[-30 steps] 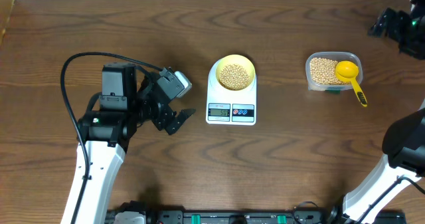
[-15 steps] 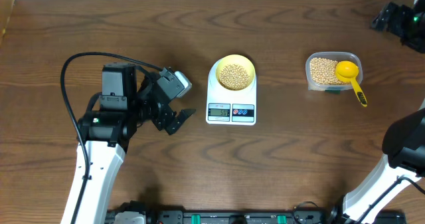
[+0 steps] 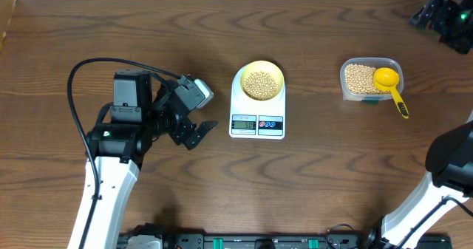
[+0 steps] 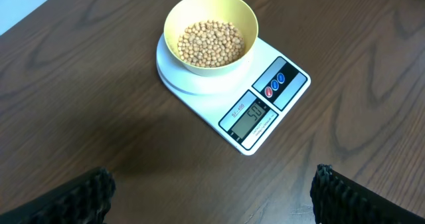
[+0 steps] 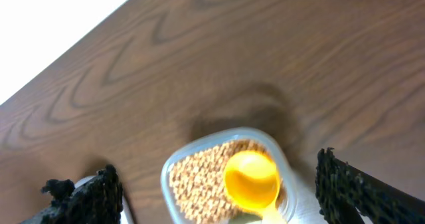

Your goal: Scoop item into bowl and weigh 50g on scale

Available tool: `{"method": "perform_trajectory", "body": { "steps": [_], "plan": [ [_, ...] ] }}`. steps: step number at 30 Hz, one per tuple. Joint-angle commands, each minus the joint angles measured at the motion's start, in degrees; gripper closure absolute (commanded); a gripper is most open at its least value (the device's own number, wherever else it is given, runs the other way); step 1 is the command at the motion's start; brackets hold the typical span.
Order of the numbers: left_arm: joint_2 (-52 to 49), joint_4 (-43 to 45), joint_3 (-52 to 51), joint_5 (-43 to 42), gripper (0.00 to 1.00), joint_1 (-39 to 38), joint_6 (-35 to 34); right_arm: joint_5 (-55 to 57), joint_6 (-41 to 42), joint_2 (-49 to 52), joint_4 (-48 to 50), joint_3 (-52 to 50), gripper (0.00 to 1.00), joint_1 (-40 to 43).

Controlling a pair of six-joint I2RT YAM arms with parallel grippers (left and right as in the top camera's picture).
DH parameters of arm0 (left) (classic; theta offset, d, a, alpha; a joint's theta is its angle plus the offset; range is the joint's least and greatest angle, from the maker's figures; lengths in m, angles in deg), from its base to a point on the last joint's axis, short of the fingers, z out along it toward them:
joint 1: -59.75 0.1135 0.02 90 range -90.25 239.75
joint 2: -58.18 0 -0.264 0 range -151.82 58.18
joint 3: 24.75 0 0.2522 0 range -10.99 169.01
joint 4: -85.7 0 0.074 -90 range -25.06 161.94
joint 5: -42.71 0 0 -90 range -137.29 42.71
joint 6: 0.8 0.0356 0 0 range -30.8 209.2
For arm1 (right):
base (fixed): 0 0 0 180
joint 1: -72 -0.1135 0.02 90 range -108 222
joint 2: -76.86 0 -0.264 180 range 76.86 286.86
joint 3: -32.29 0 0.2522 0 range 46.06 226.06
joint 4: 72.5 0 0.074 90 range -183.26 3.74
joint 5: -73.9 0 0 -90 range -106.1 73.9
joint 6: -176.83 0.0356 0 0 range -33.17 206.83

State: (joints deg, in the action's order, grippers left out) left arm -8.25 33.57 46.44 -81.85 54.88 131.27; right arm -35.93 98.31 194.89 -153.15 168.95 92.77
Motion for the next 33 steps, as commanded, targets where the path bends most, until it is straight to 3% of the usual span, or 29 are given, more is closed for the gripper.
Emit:
{"method": "perform_trajectory", "body": {
  "steps": [1, 6, 7, 13, 23, 29, 33],
  "plan": [
    [-0.22, 0.00, 0.98, -0.33, 0.04, 0.35, 0.35, -3.02, 0.02, -5.70, -2.16, 0.92, 0.08, 0.13],
    [-0.22, 0.00, 0.98, -0.33, 0.04, 0.35, 0.35, -2.69, 0.00, -12.31, -5.38, 0.92, 0.07, 0.13],
    [-0.22, 0.00, 0.98, -0.33, 0.04, 0.35, 0.35, -1.46, 0.07, -15.50, -6.93, 0.92, 0.01, 0.13],
    [-0.22, 0.00, 0.98, -0.33, 0.04, 0.35, 0.35, -1.31, 0.90, -22.32, -7.52, 0.92, 0.01, 0.13],
    [-0.22, 0.00, 0.98, -0.33, 0.04, 0.35, 0.35, -0.92, 0.46, -24.94, -7.48, 0.92, 0.01, 0.13],
    [-0.22, 0.00, 0.98, -0.33, 0.04, 0.35, 0.35, 2.16, -10.84, -24.94, -5.16, 0.68, 0.01, -0.79],
    [-0.22, 0.00, 0.98, -0.33, 0.04, 0.35, 0.35, 11.39, -16.50, -25.55, -2.71, 0.63, 0.01, -4.98]
  ]
}}
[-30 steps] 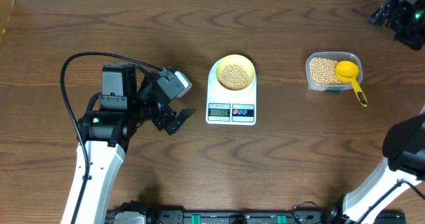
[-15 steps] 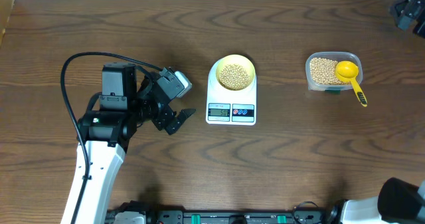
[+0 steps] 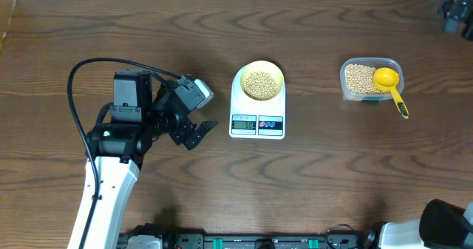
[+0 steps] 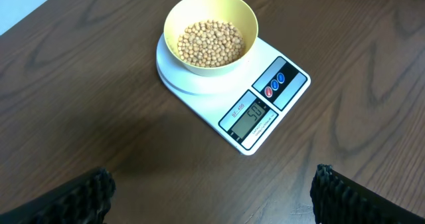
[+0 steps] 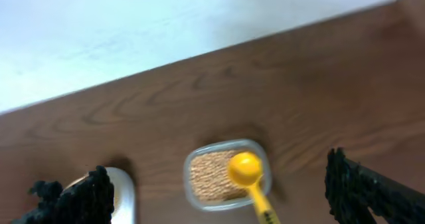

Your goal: Scoop item into bowl and weigh 50g on scale

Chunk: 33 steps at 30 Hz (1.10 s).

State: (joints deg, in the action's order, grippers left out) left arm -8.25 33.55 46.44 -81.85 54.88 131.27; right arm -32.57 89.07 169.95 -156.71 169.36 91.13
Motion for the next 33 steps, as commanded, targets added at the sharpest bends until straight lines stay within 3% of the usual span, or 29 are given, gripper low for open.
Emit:
{"method": "perform_trajectory", "body": {
  "steps": [1, 9, 13, 27, 33],
  "plan": [
    [-0.22, 0.02, 0.98, -0.33, 0.04, 0.35, 0.35, 12.11, -7.23, -0.90, 1.25, 0.22, 0.01, -5.09],
    [-0.22, 0.02, 0.98, -0.33, 0.04, 0.35, 0.35, 16.96, -7.26, -3.08, 2.14, -0.35, 0.01, -9.81],
    [-0.22, 0.02, 0.98, -0.33, 0.04, 0.35, 0.35, 16.94, -7.23, -6.49, 8.02, -5.62, 0.01, -10.25],
    [-0.22, 0.02, 0.98, -0.33, 0.04, 0.35, 0.35, 16.96, -7.23, -33.68, 49.31, -56.15, 0.01, -15.15],
    [-0.22, 0.02, 0.98, -0.33, 0.04, 0.35, 0.35, 16.00, -7.04, -45.18, 62.47, -74.93, 0.01, -15.50]
  ]
}}
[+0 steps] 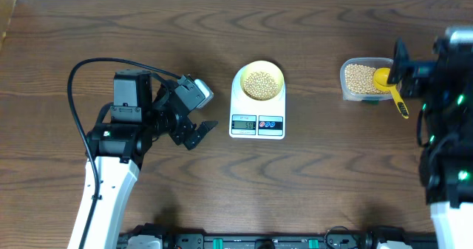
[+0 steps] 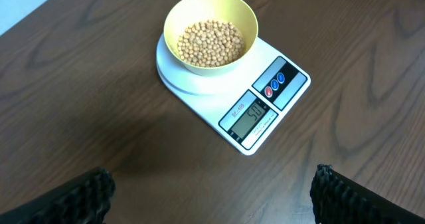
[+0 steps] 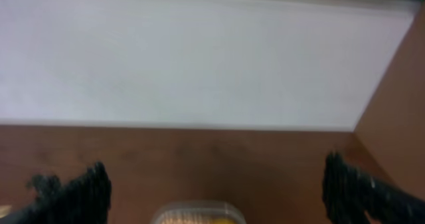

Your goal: Scoop item into bowl and weigh 50g on scale

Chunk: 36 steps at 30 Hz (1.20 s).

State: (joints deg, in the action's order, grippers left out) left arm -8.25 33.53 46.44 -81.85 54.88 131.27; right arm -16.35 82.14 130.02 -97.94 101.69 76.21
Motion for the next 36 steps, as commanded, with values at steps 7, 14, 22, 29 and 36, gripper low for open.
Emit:
{"method": "perform_trajectory", "body": {
  "steps": [7, 14, 22, 29, 36],
  "plan": [
    [-0.22, 0.04, 0.98, -0.33, 0.04, 0.35, 0.35, -0.42, -0.09, -22.05, 18.23, -28.70, 0.01, -0.70],
    [-0.22, 0.04, 0.98, -0.33, 0.04, 0.35, 0.35, -0.26, -0.15, -32.61, 21.70, -40.76, 0.01, -2.05],
    [-0.22, 0.04, 0.98, -0.33, 0.04, 0.35, 0.35, -0.09, -0.15, -42.14, 21.53, -49.37, 0.01, -2.82],
    [-0.22, 0.04, 0.98, -0.33, 0.04, 0.35, 0.35, -0.55, -0.11, -45.53, 21.24, -53.83, 0.01, -2.82],
    [-0.22, 0.04, 0.98, -0.33, 0.04, 0.35, 0.35, -0.63, -0.07, -50.93, 14.60, -55.32, 0.01, -2.80]
  ]
}}
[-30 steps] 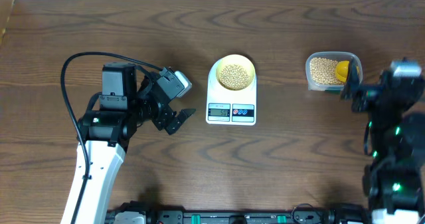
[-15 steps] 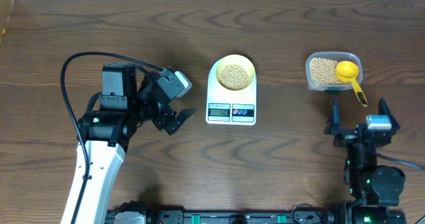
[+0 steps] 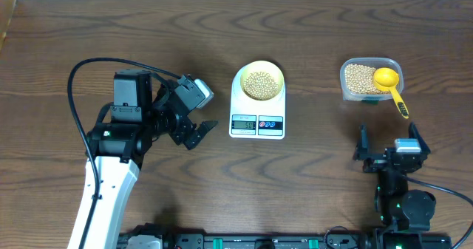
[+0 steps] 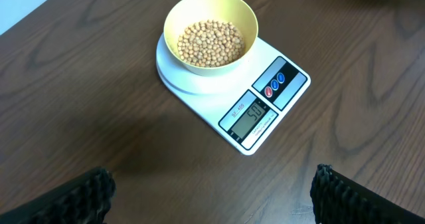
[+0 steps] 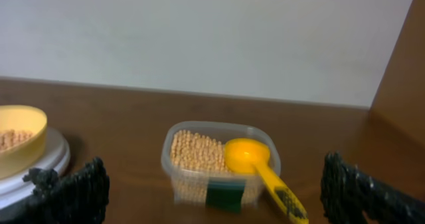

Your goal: Scoop item into bowl and weigh 50g on scale

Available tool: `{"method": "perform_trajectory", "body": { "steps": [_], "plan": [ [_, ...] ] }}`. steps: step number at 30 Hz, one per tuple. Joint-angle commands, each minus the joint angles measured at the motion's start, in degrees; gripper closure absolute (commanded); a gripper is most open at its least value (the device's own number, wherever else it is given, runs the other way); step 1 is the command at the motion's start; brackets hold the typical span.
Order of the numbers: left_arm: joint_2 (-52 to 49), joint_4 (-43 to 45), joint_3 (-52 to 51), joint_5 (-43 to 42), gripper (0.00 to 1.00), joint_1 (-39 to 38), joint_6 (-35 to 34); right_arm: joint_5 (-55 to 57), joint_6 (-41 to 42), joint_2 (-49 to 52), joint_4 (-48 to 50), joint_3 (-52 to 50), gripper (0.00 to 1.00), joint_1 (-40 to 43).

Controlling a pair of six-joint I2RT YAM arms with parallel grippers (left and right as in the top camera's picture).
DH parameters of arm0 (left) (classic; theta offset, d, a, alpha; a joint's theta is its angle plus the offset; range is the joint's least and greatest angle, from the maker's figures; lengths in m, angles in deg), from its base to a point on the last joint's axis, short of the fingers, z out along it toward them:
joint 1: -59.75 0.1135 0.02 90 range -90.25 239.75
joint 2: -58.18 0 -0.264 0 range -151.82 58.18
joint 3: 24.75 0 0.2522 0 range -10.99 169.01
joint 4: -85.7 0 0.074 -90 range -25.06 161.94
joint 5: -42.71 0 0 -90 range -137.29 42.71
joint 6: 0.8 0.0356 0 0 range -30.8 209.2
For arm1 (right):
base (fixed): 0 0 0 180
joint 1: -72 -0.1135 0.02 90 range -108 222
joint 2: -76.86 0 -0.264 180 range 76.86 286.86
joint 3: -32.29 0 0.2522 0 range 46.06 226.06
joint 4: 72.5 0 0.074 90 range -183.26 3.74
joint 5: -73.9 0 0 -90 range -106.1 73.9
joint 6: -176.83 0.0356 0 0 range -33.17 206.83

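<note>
A yellow bowl (image 3: 260,83) of pale beans sits on the white scale (image 3: 257,125); its display (image 4: 253,119) seems to read 50. To the right, a clear container (image 3: 360,80) holds more beans, and a yellow scoop (image 3: 389,84) rests in it with its handle over the near rim. My left gripper (image 3: 199,112) hangs open left of the scale, holding nothing (image 4: 212,197). In front of the container and well short of it, my right gripper (image 3: 389,147) is open and low, facing it (image 5: 212,184).
The left arm's black cable (image 3: 89,68) loops over the table at the left. A white wall (image 5: 199,31) runs behind the table's far edge. The right arm's base (image 3: 403,205) sits at the front right edge.
My right arm stood tall at the right edge beside the container. Now it is folded low at the front right, its open gripper facing the container. The left arm, bowl and scoop have not moved.
First my right gripper was open at the far right corner, past the container, with the scoop lying in the beans. It was then further into that corner, then beside the container, and now sits low at the front right. The left gripper stayed open by the scale.
</note>
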State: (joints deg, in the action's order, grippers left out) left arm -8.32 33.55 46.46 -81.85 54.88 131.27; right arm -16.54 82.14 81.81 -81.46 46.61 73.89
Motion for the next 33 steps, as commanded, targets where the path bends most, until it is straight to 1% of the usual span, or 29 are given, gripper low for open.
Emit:
{"method": "perform_trajectory", "body": {
  "steps": [1, 6, 33],
  "plan": [
    [-0.15, 0.02, 0.96, -0.33, 0.04, 0.35, 0.35, -0.72, -0.07, -4.02, -3.63, -0.24, 0.01, -0.48],
    [-0.15, 0.02, 0.96, -0.33, 0.04, 0.35, 0.35, -1.44, -0.09, -4.68, -9.11, -0.24, 0.01, -0.55],
    [-0.15, 0.02, 0.96, -0.33, 0.04, 0.35, 0.35, -1.42, -0.09, -4.68, -8.96, -0.24, 0.01, -0.55]
  ]
}}
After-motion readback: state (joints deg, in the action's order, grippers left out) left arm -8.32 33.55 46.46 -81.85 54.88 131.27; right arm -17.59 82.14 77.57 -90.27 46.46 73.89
